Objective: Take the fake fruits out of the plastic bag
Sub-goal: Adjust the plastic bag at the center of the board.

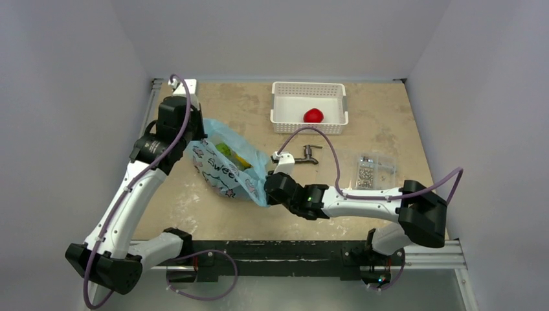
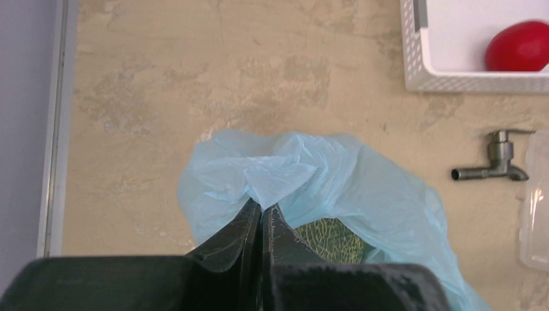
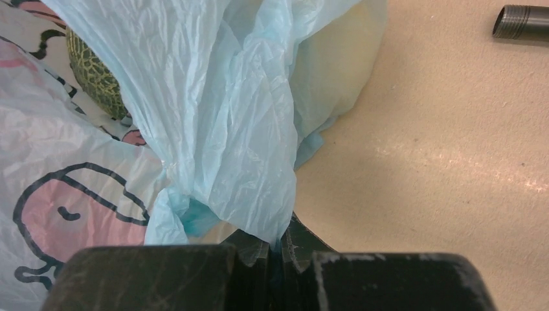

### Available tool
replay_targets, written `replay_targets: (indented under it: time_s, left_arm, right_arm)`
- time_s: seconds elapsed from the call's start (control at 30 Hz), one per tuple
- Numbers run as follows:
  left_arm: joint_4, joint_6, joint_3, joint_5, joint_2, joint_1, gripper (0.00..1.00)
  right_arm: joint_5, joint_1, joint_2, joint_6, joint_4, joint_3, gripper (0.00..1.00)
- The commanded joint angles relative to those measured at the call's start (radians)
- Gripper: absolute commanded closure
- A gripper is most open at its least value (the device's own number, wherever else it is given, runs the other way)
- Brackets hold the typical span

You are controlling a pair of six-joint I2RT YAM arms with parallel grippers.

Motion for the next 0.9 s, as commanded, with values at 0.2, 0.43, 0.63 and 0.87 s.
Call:
replay_targets:
  time_s: [0.2,0.43,0.63,0.87]
  left_arm:
    - [0.188,0.014,-0.145,0.036,-0.046,0.012,1.0]
    - [0.189,0.032,-0.159,0.051,-0.099,0.009,1.0]
    - [0.184,0.012,-0.151,0.123,-0.092,0.009,1.0]
    - [0.162,0.005,-0.135,0.146,-0.071,0.009,1.0]
  right_arm:
    - [-0.085,0.007,0.013,-0.158,0.067,-0.058,1.0]
    - [-0.139,0.007,-0.02,-0.206,0.112,-0.018,0.71]
    - [-0.167,0.007,-0.037,-0.243,0.097,0.036,0.43]
    - [-0.127,0.006,-0.147,-0.355,-0.017,0.109,0.1]
